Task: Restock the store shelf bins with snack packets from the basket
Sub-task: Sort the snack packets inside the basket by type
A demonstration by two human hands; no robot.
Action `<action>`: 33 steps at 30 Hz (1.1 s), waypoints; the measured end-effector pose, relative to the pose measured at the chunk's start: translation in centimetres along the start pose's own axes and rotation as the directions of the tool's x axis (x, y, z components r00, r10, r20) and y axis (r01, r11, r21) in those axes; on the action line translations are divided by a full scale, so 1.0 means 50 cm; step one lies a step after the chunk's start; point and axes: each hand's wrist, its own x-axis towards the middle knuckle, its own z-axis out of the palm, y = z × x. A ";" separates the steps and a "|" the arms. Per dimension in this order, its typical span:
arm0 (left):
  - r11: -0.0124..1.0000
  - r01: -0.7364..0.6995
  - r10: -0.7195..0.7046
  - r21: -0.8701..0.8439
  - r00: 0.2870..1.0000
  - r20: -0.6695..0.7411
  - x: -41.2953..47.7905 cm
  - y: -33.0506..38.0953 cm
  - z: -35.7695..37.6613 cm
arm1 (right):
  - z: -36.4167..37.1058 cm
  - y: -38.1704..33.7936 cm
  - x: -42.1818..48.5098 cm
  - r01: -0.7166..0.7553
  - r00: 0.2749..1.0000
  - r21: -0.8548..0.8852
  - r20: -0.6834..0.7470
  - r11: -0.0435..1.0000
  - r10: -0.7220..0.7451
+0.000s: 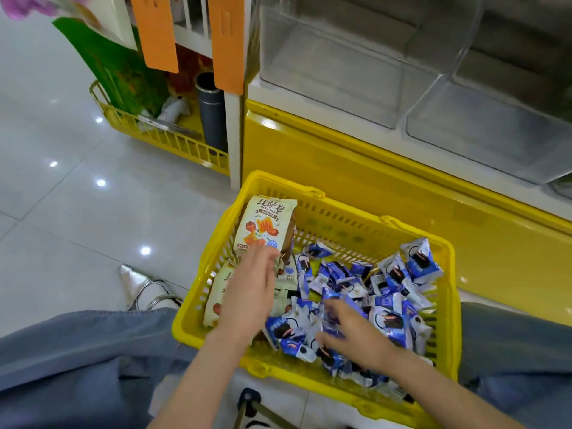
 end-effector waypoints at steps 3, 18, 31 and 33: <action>0.999 -0.045 0.054 -0.030 0.901 0.431 -0.036 0.014 0.069 | 0.039 0.020 -0.013 -0.005 1.000 -0.227 0.028 0.974 0.011; 0.929 0.132 -0.361 0.346 0.531 0.767 -0.046 -0.038 0.156 | 0.001 0.072 -0.033 -0.051 0.999 -0.157 0.007 0.986 0.053; 0.945 0.328 -0.299 0.007 0.851 0.431 0.056 0.033 0.177 | -0.166 0.090 0.100 -0.282 0.877 0.607 -0.151 0.743 0.456; 0.918 0.396 -0.349 -0.027 0.836 0.423 0.081 0.042 0.201 | -0.159 0.097 0.121 -0.327 0.865 0.536 -0.163 0.778 0.475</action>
